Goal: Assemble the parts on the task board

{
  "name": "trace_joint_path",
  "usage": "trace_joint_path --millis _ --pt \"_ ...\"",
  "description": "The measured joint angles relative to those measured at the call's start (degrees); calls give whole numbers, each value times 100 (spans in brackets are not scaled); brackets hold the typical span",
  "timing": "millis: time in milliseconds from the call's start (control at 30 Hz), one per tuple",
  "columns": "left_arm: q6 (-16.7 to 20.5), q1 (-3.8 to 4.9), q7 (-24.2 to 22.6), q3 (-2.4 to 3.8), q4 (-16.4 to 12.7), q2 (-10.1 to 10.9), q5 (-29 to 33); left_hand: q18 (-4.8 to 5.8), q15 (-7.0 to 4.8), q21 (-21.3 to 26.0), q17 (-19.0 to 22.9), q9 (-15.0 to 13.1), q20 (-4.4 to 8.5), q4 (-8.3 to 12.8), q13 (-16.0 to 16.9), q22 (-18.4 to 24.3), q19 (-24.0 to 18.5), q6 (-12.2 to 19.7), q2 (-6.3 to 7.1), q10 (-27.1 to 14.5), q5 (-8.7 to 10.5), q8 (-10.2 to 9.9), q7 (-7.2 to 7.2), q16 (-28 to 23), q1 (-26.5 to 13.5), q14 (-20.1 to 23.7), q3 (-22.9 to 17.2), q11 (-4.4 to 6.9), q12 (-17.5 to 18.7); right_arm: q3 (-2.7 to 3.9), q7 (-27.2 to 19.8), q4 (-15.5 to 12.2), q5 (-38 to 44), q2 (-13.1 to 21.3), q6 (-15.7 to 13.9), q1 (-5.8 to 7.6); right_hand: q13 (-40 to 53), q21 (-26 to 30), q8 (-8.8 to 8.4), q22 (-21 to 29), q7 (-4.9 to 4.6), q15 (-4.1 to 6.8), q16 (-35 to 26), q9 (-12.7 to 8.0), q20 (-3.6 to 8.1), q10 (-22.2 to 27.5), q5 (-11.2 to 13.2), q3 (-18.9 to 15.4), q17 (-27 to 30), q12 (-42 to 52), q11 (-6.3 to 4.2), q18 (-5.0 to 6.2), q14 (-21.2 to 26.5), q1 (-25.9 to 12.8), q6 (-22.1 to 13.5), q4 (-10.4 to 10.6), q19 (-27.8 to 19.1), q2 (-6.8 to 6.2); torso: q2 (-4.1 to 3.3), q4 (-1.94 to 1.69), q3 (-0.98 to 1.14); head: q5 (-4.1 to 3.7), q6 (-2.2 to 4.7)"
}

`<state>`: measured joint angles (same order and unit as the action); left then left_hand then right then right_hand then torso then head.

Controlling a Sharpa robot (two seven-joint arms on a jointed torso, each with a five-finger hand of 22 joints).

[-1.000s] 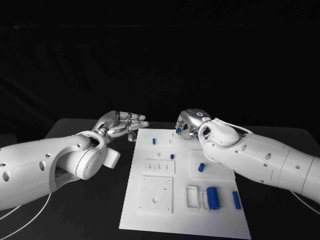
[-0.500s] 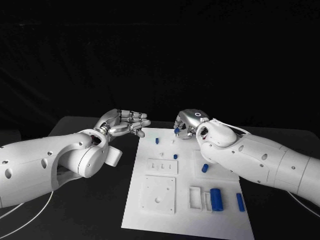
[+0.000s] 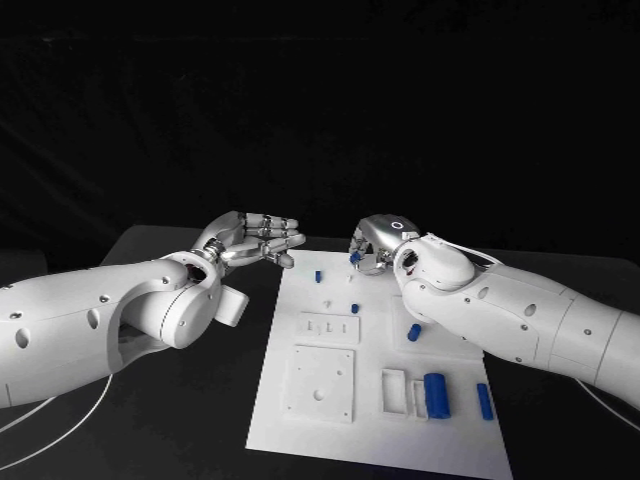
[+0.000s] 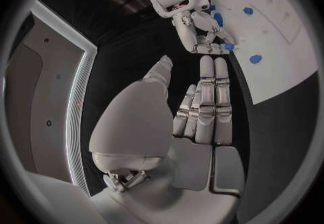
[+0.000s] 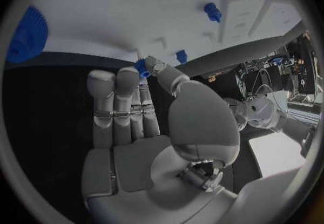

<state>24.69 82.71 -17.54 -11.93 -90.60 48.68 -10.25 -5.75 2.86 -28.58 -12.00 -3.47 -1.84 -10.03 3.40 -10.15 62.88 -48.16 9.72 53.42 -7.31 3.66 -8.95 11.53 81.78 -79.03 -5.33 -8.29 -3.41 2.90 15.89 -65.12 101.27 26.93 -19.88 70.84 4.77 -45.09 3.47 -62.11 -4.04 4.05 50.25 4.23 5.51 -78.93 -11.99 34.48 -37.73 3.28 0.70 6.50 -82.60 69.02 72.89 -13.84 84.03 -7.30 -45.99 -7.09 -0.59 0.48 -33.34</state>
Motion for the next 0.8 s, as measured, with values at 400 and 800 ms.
trace_joint_path --millis 400,800 --pt "60 2 -28 0 18 -20 39 0 0 45 -8 0 0 -79 0 12 0 0 7 -41 -21 0 -1 -55 70 1 13 -1 0 0 1 12 38 -10 98 1 -1 12 -18 -28 -3 1 0 0 -1 1 -23 3 0 -7 -1 -30 1 0 20 4 0 0 -5 4 -4 19 4" --pt "79 2 -40 0 35 -30 55 0 0 45 -7 0 0 -78 0 11 -1 -2 7 -41 -20 0 -3 -54 70 1 14 -1 0 8 2 51 66 -33 204 6 -7 50 3 -76 -4 12 0 0 -1 -12 -46 3 1 -20 11 -37 12 1 25 4 -1 -1 -13 -3 -8 42 0"
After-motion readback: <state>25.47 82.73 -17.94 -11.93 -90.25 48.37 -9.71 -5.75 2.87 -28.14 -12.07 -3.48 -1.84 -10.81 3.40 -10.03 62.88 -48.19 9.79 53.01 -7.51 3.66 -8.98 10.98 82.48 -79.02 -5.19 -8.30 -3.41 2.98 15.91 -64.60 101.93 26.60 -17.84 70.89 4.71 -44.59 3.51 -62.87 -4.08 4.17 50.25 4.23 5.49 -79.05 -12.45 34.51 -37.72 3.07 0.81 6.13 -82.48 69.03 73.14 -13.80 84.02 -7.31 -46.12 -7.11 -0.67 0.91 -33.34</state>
